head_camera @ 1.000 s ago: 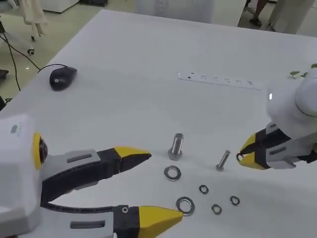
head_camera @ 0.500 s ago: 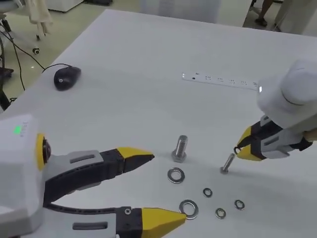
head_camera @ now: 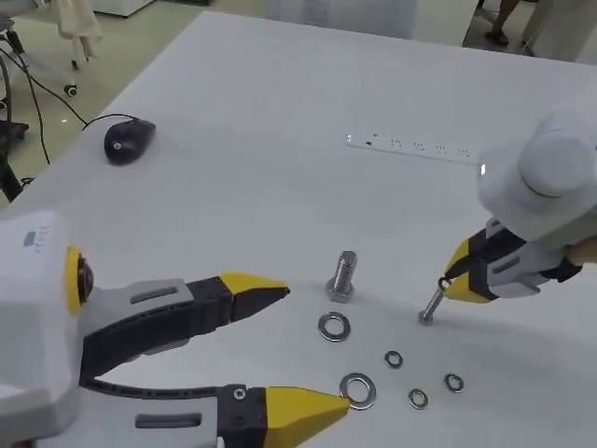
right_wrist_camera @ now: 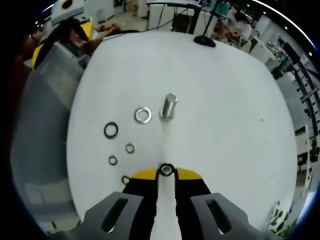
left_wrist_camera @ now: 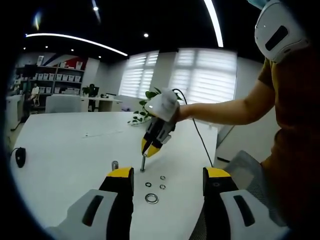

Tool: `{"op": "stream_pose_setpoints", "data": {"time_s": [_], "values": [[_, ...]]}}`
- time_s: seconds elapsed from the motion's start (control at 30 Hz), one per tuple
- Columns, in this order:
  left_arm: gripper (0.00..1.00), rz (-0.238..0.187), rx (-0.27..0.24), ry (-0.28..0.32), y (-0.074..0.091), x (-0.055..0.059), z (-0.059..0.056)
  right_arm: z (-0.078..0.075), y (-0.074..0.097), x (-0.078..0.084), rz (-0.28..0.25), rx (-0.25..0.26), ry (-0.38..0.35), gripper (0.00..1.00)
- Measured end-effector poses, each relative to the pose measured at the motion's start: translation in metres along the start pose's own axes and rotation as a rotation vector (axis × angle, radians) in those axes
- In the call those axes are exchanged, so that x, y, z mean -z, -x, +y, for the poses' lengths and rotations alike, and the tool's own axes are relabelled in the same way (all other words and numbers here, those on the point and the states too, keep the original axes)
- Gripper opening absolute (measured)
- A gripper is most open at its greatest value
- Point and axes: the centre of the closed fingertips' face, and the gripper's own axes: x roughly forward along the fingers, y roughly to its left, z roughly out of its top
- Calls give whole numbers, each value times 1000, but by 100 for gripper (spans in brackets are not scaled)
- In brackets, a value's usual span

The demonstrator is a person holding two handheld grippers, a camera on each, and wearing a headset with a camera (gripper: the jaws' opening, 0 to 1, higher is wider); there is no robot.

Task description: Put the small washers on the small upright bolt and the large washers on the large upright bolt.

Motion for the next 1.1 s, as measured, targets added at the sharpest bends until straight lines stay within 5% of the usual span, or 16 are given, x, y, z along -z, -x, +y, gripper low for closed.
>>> {"op": "stream_pose_setpoints", "data": {"time_s": [1.1], "values": [[54,4,-6,18,1,4,3,3,-33,15,49,-40,36,13]]}}
